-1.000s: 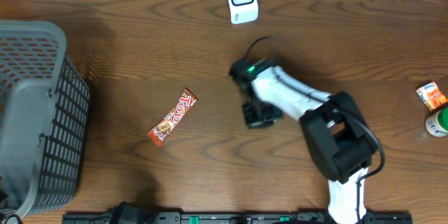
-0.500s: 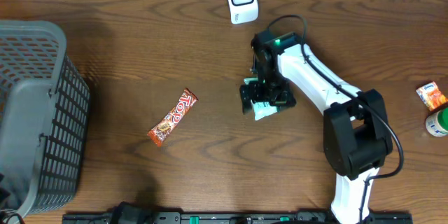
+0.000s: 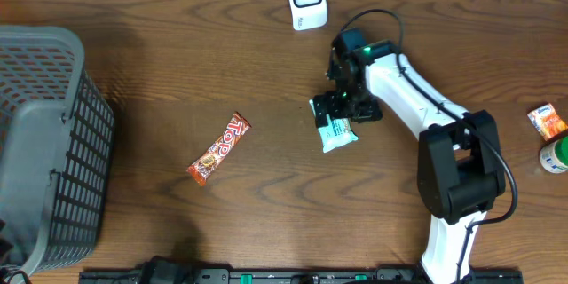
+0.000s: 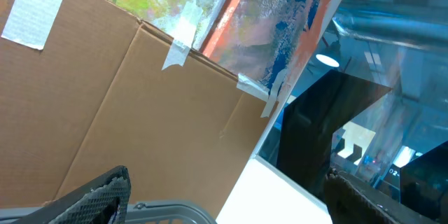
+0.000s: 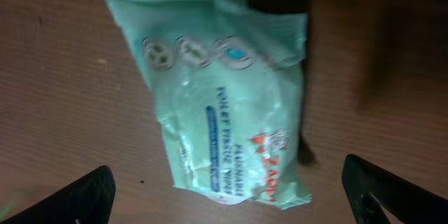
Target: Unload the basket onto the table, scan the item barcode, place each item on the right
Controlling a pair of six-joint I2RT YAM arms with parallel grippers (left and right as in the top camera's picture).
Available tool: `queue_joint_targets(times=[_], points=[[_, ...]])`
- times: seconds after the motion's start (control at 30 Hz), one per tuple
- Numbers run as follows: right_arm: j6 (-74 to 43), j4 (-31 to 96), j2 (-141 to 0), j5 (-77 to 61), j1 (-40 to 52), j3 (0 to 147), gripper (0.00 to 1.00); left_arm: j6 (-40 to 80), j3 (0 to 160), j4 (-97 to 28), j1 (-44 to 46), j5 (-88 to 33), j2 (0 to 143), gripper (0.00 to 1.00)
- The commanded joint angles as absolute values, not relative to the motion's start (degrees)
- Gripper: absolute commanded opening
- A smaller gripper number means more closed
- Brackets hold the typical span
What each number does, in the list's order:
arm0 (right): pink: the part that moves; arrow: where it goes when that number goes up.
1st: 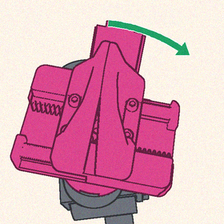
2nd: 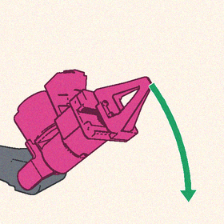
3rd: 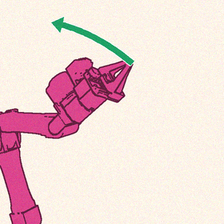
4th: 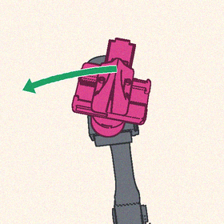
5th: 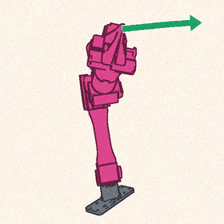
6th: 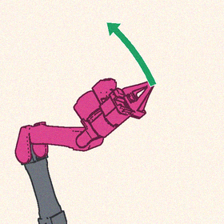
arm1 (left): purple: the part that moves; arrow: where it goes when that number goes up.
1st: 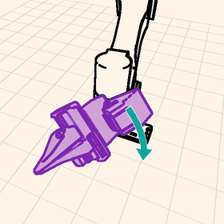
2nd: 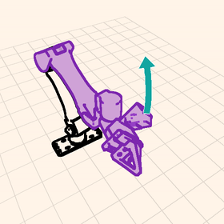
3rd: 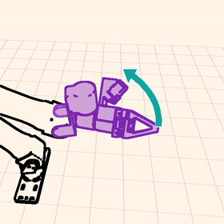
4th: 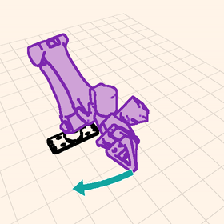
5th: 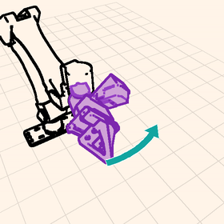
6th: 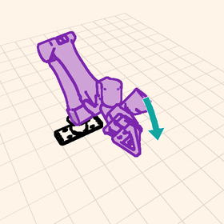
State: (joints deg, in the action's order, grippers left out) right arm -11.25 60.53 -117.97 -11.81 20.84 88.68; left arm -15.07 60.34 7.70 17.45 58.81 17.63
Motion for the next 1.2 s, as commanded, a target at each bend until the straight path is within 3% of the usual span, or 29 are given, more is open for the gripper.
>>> queue_joint_targets(times=[0.0,0.13,0.27,0.33,0.37,0.4,0.63,0.77,0.9,1.17], points=[[-8.88,60.36,-120.05,-14.68,19.66,87.99,0.99,-15.38,60.2,7.77,17.54,59.16,18.17,0.88],[-8.51,59.68,-123.63,-15.33,19.7,86.35,0.98,-15.38,60.2,7.77,17.54,59.16,18.17,0.88],[-8.12,59.22,-126.78,-15.25,19.27,84.9,0.55,-15.4,60.2,7.77,17.54,59.16,18.17,0.88],[-6.9,60.14,-127.42,-15.27,18.65,84.86,0.25,-15.4,60.2,7.77,17.54,59.16,18.17,0.88],[-6.74,61.28,-127.28,-15.09,17.72,84.95,0.04,-15.4,60.2,7.77,17.54,59.16,18.17,0.88],[-6.74,62.02,-127.02,-15.05,17.17,85.17,0.01,-15.4,60.2,7.77,17.54,59.16,18.17,0.88],[-6.79,70.22,-123.48,-12.58,12.88,90.67,0.01,-15.38,60.2,7.77,17.54,59.13,18.17,0.88],[-16.49,73.78,-118.5,8.32,13.41,94.48,0.01,-15.35,60.2,7.79,17.54,59.11,18.17,0.88],[-34.89,74.85,-116.6,39.86,17.28,94.28,0.01,-14.26,60.2,7.77,17.54,59.11,18.17,0.88],[-43.27,68.95,-119.39,55.27,25.26,87.7,0.04,-14.28,60.2,7.77,17.54,59.11,18.17,0.88]])
